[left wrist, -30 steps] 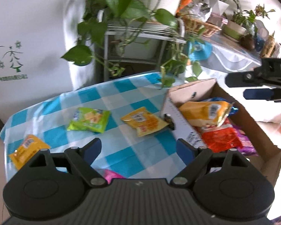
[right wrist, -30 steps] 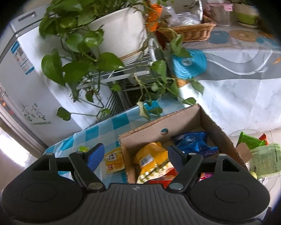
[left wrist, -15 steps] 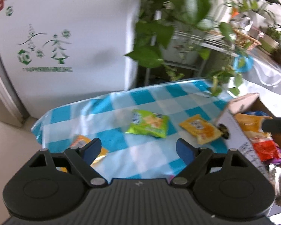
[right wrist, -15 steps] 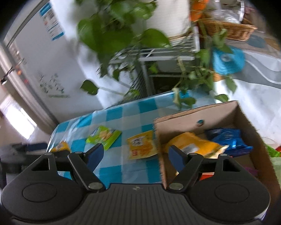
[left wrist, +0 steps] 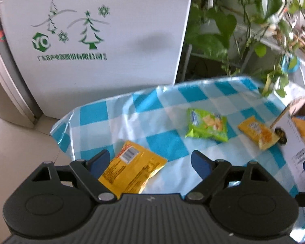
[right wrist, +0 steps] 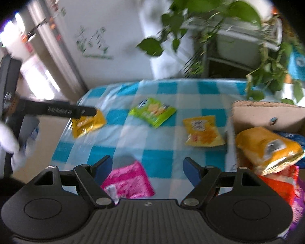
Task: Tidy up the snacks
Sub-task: 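Move both tools back over the remaining snacks on the table, then lower the right tool onto the pink packet while the left tool approaches the yellow packet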
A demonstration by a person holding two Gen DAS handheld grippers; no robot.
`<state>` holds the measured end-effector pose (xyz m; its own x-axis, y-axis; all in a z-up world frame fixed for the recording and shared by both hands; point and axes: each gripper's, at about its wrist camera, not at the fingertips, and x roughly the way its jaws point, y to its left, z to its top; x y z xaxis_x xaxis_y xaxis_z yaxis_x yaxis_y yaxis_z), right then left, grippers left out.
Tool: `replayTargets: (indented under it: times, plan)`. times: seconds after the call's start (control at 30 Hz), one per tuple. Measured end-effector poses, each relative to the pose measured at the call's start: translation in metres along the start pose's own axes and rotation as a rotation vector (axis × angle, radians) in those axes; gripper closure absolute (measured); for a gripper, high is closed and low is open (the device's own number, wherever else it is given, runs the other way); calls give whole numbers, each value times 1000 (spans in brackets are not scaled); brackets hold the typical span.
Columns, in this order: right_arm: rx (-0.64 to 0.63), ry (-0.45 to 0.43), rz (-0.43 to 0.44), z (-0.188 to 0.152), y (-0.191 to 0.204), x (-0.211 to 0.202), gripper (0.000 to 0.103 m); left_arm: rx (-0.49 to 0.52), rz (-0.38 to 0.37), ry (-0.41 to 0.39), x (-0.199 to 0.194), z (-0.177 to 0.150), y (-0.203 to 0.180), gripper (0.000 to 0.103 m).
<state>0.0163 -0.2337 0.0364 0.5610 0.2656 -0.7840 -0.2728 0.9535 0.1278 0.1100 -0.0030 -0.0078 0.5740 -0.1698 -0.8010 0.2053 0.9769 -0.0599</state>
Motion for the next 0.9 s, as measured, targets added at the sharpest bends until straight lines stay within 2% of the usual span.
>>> replayTargets:
  times: [0.37, 0.47, 0.67, 0.7, 0.73, 0.83, 0.9]
  plan:
    - [-103, 196, 61, -30, 25, 27, 21, 169, -48, 41, 25, -9, 11, 17]
    - [-122, 249, 80, -38, 32, 36, 21, 217, -40, 58, 34, -11, 10, 17]
    - [-139, 325, 94, -45, 46, 54, 21, 243, -54, 66, 43, -12, 8, 18]
    - [-135, 331, 92, -44, 47, 56, 18, 242, -59, 64, 43, -12, 8, 19]
    - [-130, 325, 89, -42, 47, 60, 17, 237, -67, 63, 43, -12, 9, 19]
    - [-79, 306, 85, -35, 45, 65, 16, 218, -96, 89, 46, -12, 9, 35]
    - [-60, 286, 57, -30, 44, 68, 16, 214, -117, 101, 45, -14, 7, 37]
